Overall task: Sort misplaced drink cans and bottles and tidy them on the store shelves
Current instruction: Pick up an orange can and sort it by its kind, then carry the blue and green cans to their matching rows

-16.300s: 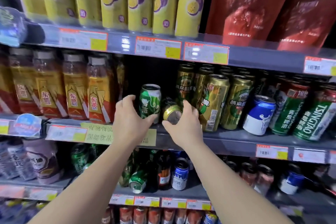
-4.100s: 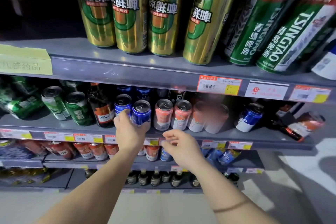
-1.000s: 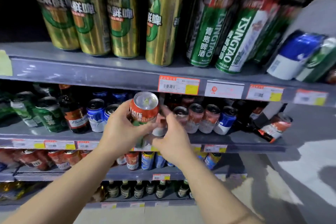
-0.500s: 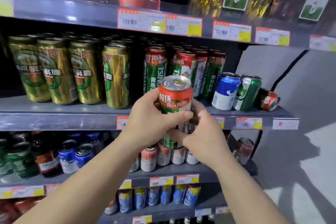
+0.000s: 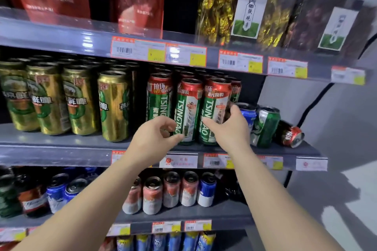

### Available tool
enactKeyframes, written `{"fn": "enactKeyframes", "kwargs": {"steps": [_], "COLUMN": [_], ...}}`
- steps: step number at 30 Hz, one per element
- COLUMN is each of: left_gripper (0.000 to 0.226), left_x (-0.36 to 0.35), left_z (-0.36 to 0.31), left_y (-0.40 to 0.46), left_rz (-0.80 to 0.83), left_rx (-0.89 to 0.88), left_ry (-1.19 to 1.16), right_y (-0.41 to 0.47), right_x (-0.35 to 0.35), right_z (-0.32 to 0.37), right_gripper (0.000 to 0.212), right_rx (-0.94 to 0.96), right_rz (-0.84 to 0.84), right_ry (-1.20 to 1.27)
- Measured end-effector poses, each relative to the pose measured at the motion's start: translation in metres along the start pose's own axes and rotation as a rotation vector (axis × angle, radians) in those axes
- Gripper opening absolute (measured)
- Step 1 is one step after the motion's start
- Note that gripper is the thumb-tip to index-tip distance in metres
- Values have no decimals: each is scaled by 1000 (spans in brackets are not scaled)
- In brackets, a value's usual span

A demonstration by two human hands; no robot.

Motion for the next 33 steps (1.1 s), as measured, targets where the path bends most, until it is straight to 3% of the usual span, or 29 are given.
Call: {"fn": "enactKeyframes", "kwargs": {"steps": [3,6,10,12,15,19,23,25,29,33], "left_gripper": [24,31,44,50,48,42,42,40,38,51], "left_x": [-17,-37,-49,-51,-53,-72,-99,-108,-112,-108], "left_z": [0,-7,-4,1,-4,-27,-35,-35,-37,-50], "left_y": [6,10,14,15,12,3,-4,-6,-13,-28], "left_rz": [103,194,207,202,132,94,146,154,85,73], "left_rx": [-32,-105,-120,-129,-133,-171,-142,-116,-119,-173], "left_ry": [43,99,134,178,115,-25,-141,-177,-239,-339], "right_y": [8,10,-2,-10,-7,29,45,44,40,3], "right_x": [-13,-17,-8,21,71,90,87,75,70,96], "right_z": [-8,-10,-17,-23,-31,-60,-98,-114,-132,-111], "right_gripper": [79,69,66,53,50,82,108,103,62,64], "right_rx": [-50,-30,-2,54,119,22,-79,-116,-134,-57], "right_rz": [-9,-29,-73,-264,-536,-312,-85,-16,-98,-287], "right_ry": [-47,-65,70,100,-137,-311,-86,3,104,145]}}
Point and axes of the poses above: each hand's wrist, its own y-axis towards the middle knuckle, its own x-axis out of the back of the hand, z = x × y, the point moved 8 cm from there along y, towards the middle knuckle, and after that the axes turned 9 degrees about -y, right-handed, at the moved point
